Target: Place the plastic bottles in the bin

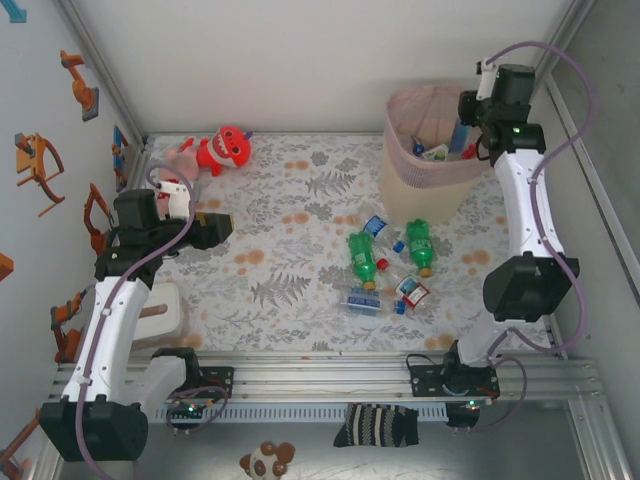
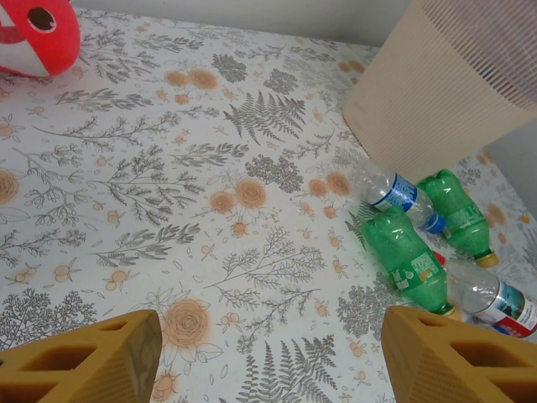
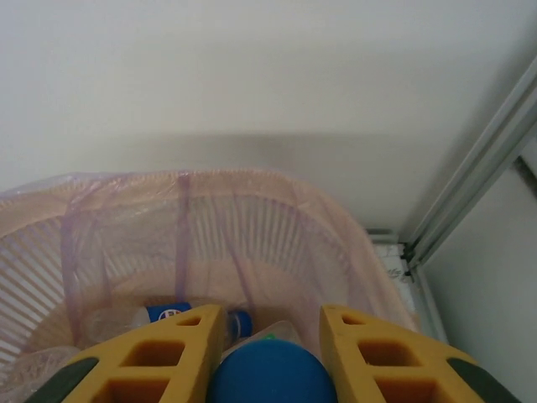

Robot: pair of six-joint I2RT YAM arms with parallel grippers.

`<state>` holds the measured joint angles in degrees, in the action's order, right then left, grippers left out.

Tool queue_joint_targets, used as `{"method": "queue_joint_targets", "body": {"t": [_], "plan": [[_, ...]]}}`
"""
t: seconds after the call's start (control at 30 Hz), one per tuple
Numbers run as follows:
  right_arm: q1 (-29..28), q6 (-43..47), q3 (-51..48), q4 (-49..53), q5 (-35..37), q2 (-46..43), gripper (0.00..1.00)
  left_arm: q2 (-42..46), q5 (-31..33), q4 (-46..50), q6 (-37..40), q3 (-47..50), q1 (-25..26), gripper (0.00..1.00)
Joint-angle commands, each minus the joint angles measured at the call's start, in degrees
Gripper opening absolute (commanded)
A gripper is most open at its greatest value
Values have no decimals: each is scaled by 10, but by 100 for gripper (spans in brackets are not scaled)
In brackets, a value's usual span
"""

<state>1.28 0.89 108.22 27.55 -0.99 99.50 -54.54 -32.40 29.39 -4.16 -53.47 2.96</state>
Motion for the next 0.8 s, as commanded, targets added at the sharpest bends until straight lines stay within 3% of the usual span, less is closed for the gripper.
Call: {"method": "queue_joint_targets", "body": {"t": [0.0, 0.33, 0.53, 0.77], "plan": [[12, 10, -21, 3, -3, 23, 17, 3, -8, 3, 12, 7, -3, 69], [16, 11, -22, 23, -27, 99, 20, 2, -7, 3, 12, 6, -3, 69], [16, 1, 10, 39, -50, 122, 40, 2, -7, 3, 13, 6, -4, 69], [15, -13, 39, 46, -64, 81, 55, 3, -7, 2, 11, 6, -3, 69]]}}
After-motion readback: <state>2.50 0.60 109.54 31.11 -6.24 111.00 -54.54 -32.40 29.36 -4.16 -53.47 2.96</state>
